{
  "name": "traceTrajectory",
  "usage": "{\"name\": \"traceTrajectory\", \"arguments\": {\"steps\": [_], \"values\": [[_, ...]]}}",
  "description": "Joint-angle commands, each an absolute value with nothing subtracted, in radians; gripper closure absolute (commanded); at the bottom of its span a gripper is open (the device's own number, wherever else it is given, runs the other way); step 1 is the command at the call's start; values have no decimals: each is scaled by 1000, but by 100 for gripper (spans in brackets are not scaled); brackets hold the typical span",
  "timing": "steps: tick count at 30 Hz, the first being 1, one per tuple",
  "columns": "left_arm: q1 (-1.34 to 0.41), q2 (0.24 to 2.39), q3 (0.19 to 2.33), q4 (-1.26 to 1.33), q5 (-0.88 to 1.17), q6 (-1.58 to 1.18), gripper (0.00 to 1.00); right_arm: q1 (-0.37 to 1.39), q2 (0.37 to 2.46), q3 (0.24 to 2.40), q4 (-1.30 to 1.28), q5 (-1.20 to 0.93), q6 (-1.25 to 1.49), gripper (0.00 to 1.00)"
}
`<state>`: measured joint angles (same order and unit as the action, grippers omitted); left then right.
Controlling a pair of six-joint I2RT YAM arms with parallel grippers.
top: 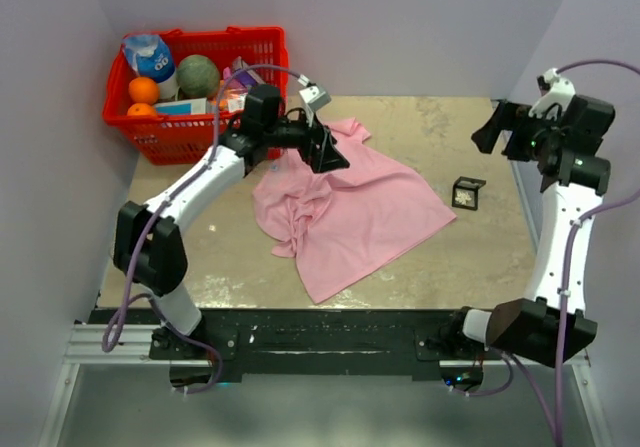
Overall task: Remove the brooch from the garment
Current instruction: Reset both arms
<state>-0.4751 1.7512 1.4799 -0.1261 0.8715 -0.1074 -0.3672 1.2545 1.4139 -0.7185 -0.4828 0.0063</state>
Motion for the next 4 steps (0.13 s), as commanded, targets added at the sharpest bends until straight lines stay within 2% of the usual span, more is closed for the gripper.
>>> {"name": "traceTrajectory", "arguments": {"steps": [1, 4], "values": [[-398, 1649, 1532, -201, 712, -8, 1, -374, 1310, 1610, -802, -531, 71, 1], [-324, 1620, 1542, -201, 658, -8, 1, -374, 1327, 1687, -784, -572, 72, 1]]}}
